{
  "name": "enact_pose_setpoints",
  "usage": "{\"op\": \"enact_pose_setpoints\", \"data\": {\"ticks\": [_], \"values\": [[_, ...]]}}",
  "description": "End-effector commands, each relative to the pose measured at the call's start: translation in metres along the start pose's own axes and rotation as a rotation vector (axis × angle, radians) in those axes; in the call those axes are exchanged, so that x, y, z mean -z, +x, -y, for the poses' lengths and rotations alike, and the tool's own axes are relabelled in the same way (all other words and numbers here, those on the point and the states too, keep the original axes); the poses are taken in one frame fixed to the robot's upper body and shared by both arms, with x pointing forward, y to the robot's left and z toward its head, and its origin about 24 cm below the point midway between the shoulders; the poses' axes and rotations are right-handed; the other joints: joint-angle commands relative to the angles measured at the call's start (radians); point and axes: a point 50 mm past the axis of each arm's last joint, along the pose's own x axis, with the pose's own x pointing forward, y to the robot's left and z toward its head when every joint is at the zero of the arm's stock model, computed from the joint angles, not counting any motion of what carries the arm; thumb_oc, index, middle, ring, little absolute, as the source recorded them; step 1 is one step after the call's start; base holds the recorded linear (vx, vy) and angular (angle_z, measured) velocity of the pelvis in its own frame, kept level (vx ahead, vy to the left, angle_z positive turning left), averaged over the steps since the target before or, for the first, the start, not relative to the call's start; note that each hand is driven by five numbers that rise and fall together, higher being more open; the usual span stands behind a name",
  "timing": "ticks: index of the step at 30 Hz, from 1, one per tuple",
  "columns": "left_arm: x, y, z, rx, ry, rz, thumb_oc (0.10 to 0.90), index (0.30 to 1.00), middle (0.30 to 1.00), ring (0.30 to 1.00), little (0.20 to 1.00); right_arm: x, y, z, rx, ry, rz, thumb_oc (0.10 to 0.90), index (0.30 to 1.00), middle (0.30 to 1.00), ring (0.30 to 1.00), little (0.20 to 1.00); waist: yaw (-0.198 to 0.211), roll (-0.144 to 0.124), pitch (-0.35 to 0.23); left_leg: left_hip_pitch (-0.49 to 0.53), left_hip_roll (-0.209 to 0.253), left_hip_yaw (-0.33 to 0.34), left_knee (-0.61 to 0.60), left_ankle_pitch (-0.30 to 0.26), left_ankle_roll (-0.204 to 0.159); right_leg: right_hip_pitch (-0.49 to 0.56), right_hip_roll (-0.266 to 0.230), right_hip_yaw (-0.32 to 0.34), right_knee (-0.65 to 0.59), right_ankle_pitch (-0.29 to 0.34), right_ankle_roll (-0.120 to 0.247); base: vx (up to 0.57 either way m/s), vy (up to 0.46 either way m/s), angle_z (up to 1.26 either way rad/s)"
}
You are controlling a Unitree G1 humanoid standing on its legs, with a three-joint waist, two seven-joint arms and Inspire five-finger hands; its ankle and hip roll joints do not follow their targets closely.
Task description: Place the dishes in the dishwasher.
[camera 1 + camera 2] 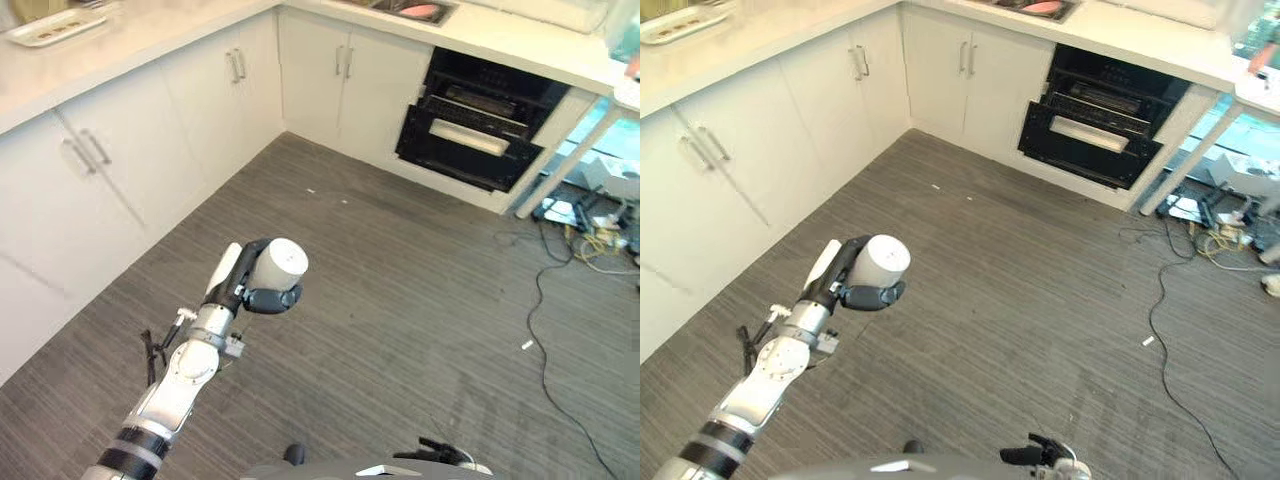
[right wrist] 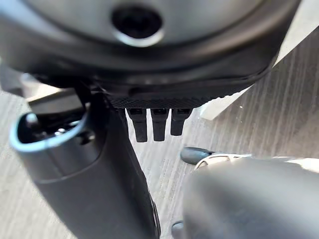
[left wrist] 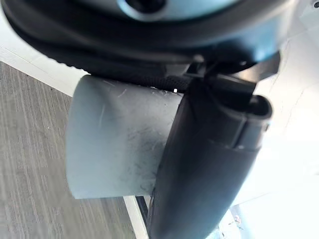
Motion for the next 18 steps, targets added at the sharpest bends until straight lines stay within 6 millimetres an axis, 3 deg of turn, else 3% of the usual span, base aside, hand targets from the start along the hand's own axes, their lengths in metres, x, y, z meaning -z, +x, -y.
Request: {"op": "enact_pose_setpoints", "data": {"ticks": [1,11,13,18], "values": [[-0.0493,0.0175,-0.0240,-0.121,-0.041,0.264,0.400,0.300,0.300,0.300,0.300,-0.0045,-0.0004,0.0087,0.015,-0.052,0.017,0.800,0.900,0.900,0.900,0.900,0.010,0.001,-0.049,-0.032,0.106,0.057,0.002,0.003,-0.088,-0.040,-0.009,-0.013,0.014,0.060,0.034,-0.01,-0.046,-0.20],[-0.0492,0.0173,-0.0240,-0.126,-0.045,0.264,0.400,0.300,0.300,0.300,0.300,-0.0048,-0.0004,0.0077,0.010,-0.062,0.021,0.800,0.900,0.900,0.900,0.900,0.010,0.002,-0.049,-0.032,0.107,0.060,0.002,0.001,-0.087,-0.044,-0.006,-0.002,0.014,0.059,0.032,0.01,-0.030,-0.07],[-0.0465,0.0203,-0.0159,-0.101,-0.119,0.230,0.400,0.300,0.300,0.300,0.300,0.0008,-0.0012,0.0044,-0.022,-0.171,0.012,0.800,0.900,0.900,0.900,0.900,-0.006,0.011,-0.017,-0.031,0.139,0.015,0.002,0.021,-0.108,-0.030,0.038,-0.006,0.016,0.025,-0.009,0.07,-0.334,0.01],[-0.0432,0.0208,-0.0148,-0.095,-0.127,0.209,0.400,0.300,0.300,0.300,0.300,-0.0080,-0.0004,0.0030,-0.026,-0.210,0.037,0.800,0.900,0.900,0.900,0.900,0.004,0.013,0.003,-0.047,0.160,-0.009,0.002,0.049,-0.130,-0.032,0.067,-0.017,0.016,0.012,-0.028,-0.02,-0.136,0.25]]}}
